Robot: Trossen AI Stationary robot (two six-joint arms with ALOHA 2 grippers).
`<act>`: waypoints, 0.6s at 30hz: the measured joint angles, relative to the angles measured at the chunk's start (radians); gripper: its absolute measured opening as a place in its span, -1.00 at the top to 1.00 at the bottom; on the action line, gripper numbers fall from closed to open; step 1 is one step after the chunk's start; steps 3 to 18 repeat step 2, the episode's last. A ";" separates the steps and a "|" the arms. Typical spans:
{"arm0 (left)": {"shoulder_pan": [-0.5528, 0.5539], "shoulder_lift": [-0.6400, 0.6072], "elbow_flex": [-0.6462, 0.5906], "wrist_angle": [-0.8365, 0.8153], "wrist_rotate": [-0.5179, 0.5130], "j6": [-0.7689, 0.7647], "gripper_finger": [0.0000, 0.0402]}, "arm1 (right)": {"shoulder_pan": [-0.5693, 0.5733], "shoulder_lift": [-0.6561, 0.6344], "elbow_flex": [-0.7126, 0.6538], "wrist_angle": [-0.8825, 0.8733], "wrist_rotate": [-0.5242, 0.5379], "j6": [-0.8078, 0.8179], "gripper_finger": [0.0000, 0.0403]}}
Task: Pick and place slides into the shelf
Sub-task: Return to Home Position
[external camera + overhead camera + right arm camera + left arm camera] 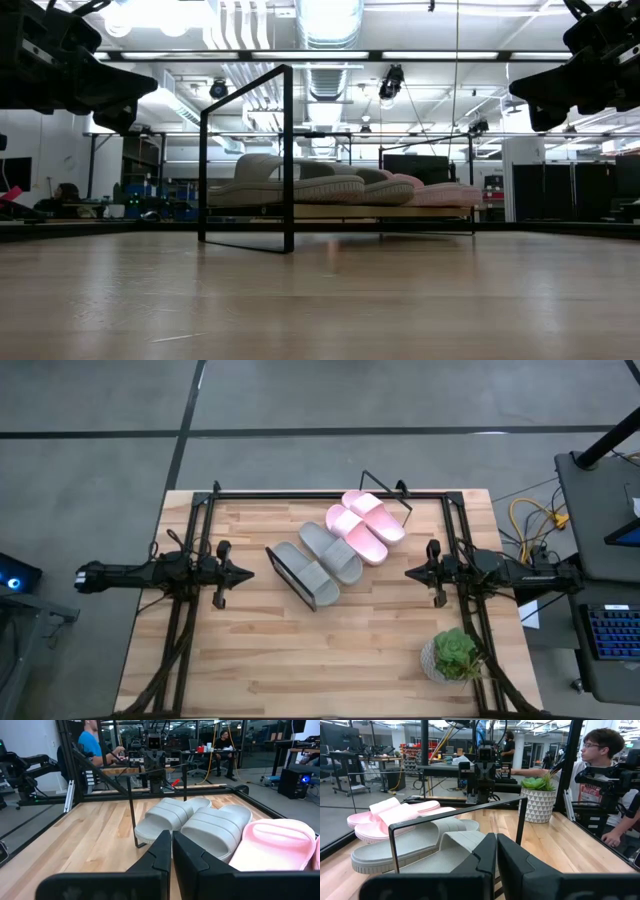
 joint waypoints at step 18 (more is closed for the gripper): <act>0.000 0.000 0.000 0.000 0.000 0.000 1.00 | 0.000 0.000 0.000 0.000 0.000 0.000 0.96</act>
